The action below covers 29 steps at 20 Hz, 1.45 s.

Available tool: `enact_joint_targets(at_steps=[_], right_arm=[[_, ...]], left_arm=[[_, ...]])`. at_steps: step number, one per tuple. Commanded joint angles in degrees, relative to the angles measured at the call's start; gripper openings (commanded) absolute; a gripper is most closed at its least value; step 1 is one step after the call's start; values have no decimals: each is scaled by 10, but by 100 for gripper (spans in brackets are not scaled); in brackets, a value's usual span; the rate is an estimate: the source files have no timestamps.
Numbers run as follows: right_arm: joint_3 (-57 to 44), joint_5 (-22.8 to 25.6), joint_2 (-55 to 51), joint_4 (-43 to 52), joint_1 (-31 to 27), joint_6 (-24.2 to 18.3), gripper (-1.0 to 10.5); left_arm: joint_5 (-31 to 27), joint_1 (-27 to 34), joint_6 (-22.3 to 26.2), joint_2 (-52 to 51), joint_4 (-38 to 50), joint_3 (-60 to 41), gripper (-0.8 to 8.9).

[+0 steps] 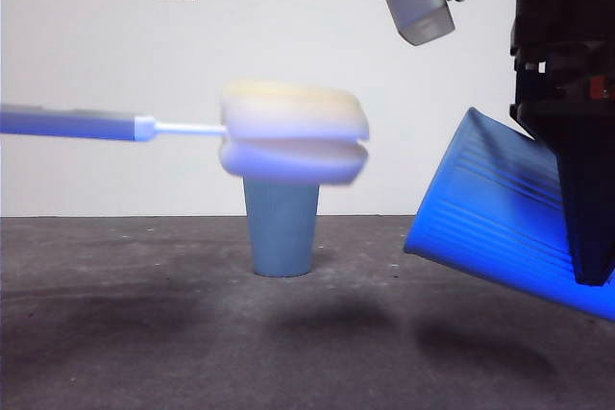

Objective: Pick up the cup brush,pick up the cup,insert the brush into the cup,clean the cup,put the cup brush back,put the cup back to the fixed position on the table

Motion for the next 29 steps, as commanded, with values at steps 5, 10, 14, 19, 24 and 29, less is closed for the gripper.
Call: enact_joint_targets(at_steps=[5, 10, 14, 19, 24, 29], right_arm=[[8, 38, 9, -15, 39, -29, -17], [13, 65, 54, -12, 81, -30, -17], [56, 84, 98, -11, 102, -38, -17], [144, 86, 153, -11, 122, -48, -17], [180, 86, 206, -8, 154, -59, -17], [182, 86, 217, -11, 160, -52, -17]], left_arm=[[-12, -50, 6, 51, 22, -2, -9], [-14, -67, 4, 74, 43, -2, -9], [-13, -82, 2, 94, 46, -2, -9], [-11, -98, -8, 127, 76, -2, -9], [-9, -98, -18, 138, 112, -2, -9], [-13, -97, -31, 136, 85, -2, -9]])
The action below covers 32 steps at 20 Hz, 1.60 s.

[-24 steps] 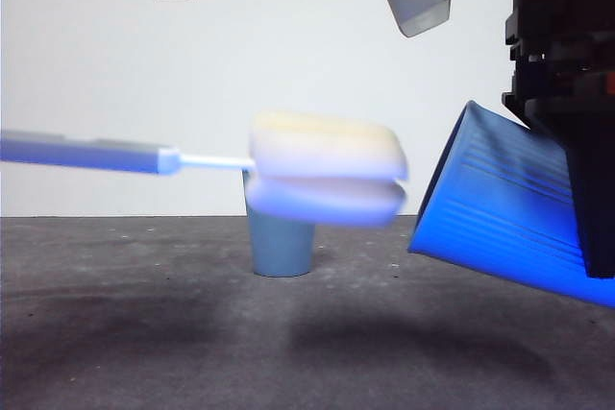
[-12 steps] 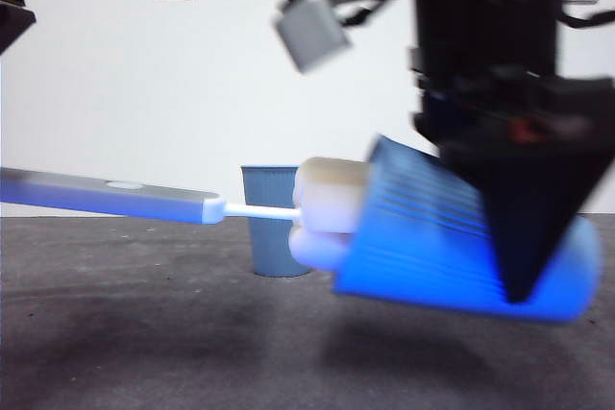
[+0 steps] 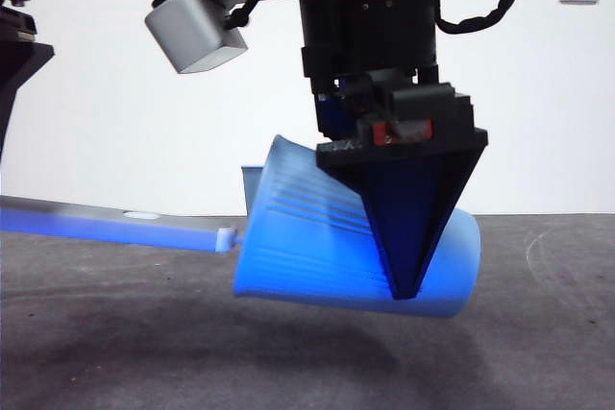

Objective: Pick up the cup brush,pick up the cup,insert the brush into the cup,clean the cup,put the cup brush back,put the cup back to the fixed position on the table

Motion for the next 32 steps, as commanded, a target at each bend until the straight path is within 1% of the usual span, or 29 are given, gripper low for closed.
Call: enact_joint_targets(at_steps=[1, 7, 13, 17, 32], right_arm=[[3, 0, 10, 4, 11, 11, -17], [3, -11, -8, -18, 0, 43, -17], [3, -11, -64, -21, -37, 43, -17], [3, -10, -88, -29, -38, 43, -17], [2, -19, -89, -33, -45, 47, -17]], left_arm=[[5, -2, 7, -3, 15, 3, -9], [5, 18, -4, -36, -20, 2, -9], [5, 29, -5, -74, -56, 1, -9], [5, 29, -8, -86, -67, 1, -9], [5, 29, -14, -133, -114, 0, -9]])
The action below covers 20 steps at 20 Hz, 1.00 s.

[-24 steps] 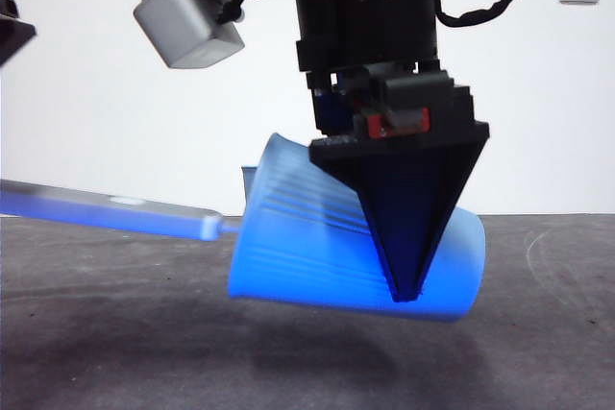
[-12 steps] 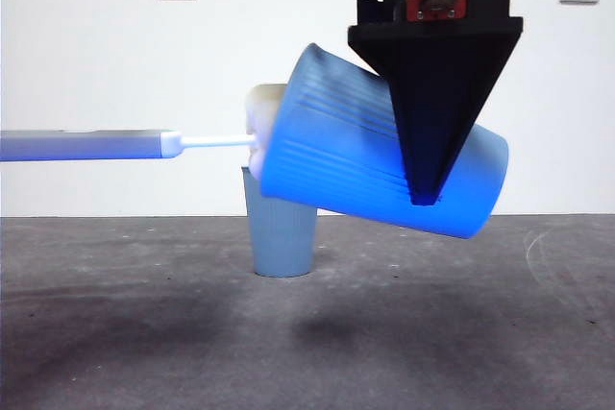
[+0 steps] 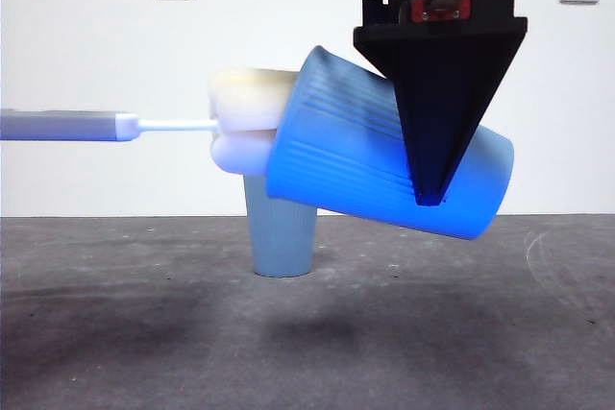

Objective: Pick up the cup brush,pick up the cup,insert the brush into the cup,clean the cup,put the cup brush back,put the cup back to the fixed position on the table

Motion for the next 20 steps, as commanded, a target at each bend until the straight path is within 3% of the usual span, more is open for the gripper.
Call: enact_joint_targets(at_steps=[1, 20], right_arm=[[-2, 1, -1, 5, -1, 10, -17], [-2, -31, -1, 49, 0, 10, -17]], left_arm=[[5, 0, 10, -2, -8, -1, -9], [40, -2, 24, 113, 125, -1, -9]])
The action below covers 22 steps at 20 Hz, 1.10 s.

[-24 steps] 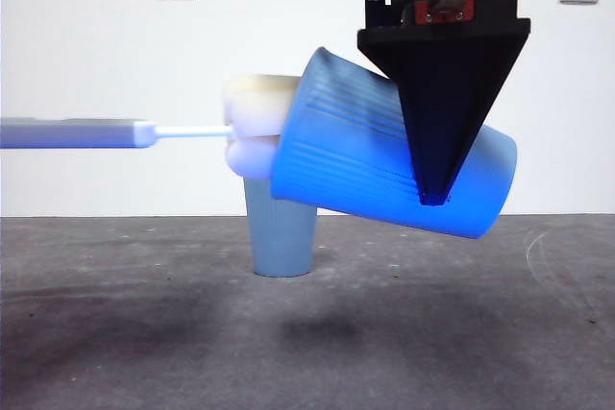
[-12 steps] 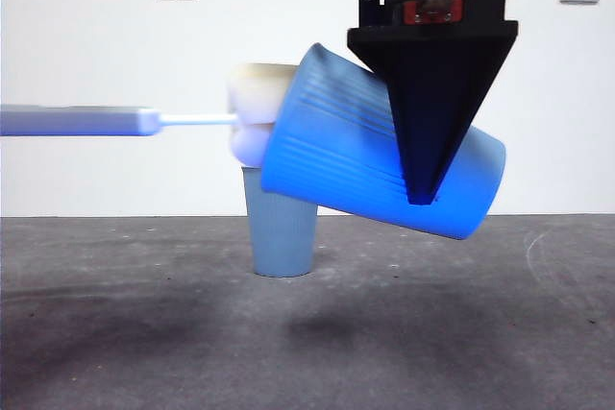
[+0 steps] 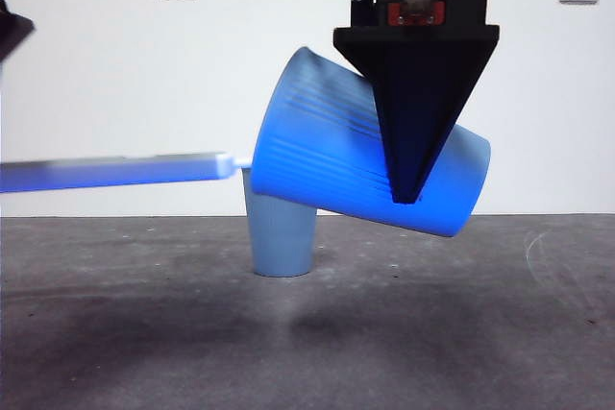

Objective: Pick up the cup brush,pick up the cup,insert the brush into the cup,clean the cup,put the cup brush back,put the cup back to the fixed position on the table

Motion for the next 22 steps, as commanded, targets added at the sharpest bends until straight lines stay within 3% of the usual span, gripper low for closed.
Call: enact_joint_targets(at_steps=[1, 16, 22], right_arm=[[-2, -11, -1, 21, 1, 10, -17], [-2, -34, -1, 49, 2, 12, -17], [-2, -26, -1, 24, 2, 31, -17]], left_arm=[[11, -3, 19, 16, 19, -1, -9], [30, -14, 20, 31, 97, 2, -9], [20, -2, 8, 8, 59, 4, -9]])
